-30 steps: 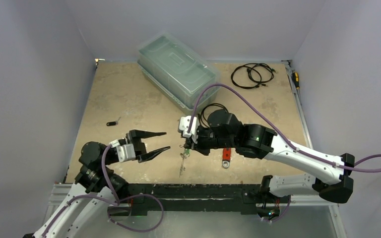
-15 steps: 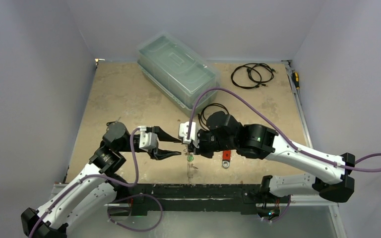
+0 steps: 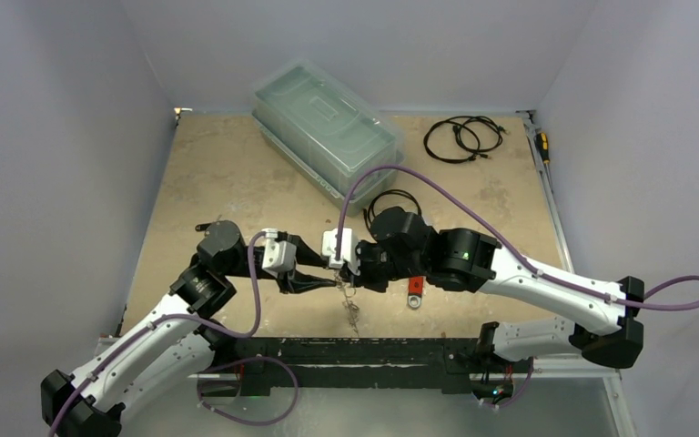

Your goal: Put the keys on the keyring

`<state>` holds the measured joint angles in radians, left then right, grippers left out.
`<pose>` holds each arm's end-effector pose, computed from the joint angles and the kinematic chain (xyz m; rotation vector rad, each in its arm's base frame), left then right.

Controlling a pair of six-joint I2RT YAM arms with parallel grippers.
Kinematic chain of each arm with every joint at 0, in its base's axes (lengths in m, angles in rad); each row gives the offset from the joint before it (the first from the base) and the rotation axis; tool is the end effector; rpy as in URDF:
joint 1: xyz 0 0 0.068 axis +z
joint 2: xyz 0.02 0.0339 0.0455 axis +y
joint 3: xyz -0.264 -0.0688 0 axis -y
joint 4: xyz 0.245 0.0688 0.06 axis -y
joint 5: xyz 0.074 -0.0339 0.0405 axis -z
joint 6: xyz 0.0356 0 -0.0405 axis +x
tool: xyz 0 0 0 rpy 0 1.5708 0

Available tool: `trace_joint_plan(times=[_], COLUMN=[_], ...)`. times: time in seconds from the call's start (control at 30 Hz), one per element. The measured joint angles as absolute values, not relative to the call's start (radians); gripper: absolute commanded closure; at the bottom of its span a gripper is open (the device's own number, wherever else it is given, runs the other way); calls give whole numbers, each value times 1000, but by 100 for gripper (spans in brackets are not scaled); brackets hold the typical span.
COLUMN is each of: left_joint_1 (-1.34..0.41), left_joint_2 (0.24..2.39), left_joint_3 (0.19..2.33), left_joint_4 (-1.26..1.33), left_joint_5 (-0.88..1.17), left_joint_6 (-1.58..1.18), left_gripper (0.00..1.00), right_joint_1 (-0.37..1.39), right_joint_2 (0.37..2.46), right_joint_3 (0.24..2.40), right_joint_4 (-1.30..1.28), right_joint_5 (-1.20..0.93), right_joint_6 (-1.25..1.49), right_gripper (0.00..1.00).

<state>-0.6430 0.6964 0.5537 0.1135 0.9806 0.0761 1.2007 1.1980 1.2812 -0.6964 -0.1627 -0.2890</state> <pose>0.1121 -0.1210 0.3047 1.2836 1.1556 -1.2023 0.0859 0.2373 0.3767 -1.6011 1.5955 0.6814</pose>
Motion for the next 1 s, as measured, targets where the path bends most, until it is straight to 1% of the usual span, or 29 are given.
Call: trace_joint_plan(times=[0.37, 0.43, 0.47, 0.5, 0.53, 0.57, 0.73, 0.77, 0.83, 0.9, 0.93, 1.0], left_joint_1=[-656, -658, -659, -660, -661, -663, -665, -665, -665, -665, -665, -665], left_joint_2=[719, 725, 730, 733, 736, 738, 739, 739, 738, 730, 721, 695], left_joint_3=[554, 554, 554, 554, 554, 554, 554, 554, 554, 553, 551, 546], left_joint_4=[141, 141, 141, 141, 141, 141, 141, 141, 142, 146, 148, 153], left_joint_5=[981, 981, 981, 980, 980, 980, 976, 976, 973, 964, 957, 935], left_joint_6=[43, 40, 38, 37, 37, 35, 36, 36, 35, 31, 21, 4], left_gripper=[71, 74, 78, 84, 93, 100, 100, 100, 100, 100, 100, 100], right_joint_1=[1206, 1208, 1209, 1211, 1211, 1212, 1213, 1213, 1216, 1217, 1217, 1217], right_joint_2=[1211, 1211, 1211, 1211, 1211, 1211, 1211, 1211, 1209, 1203, 1193, 1166], right_joint_3=[1290, 1293, 1293, 1293, 1294, 1294, 1294, 1294, 1294, 1293, 1288, 1278], right_joint_4=[-697, -696, -696, -696, -696, -696, -696, -696, -691, -680, -661, -622], right_joint_5=[-147, -147, -146, -145, -144, -144, -131, -128, -119, -99, -87, -64], right_joint_6=[-290, -290, -291, -292, -293, -293, -299, -300, -300, -294, -297, -289], right_gripper=[100, 100, 100, 100, 100, 100, 100, 98, 77, 51, 47, 44])
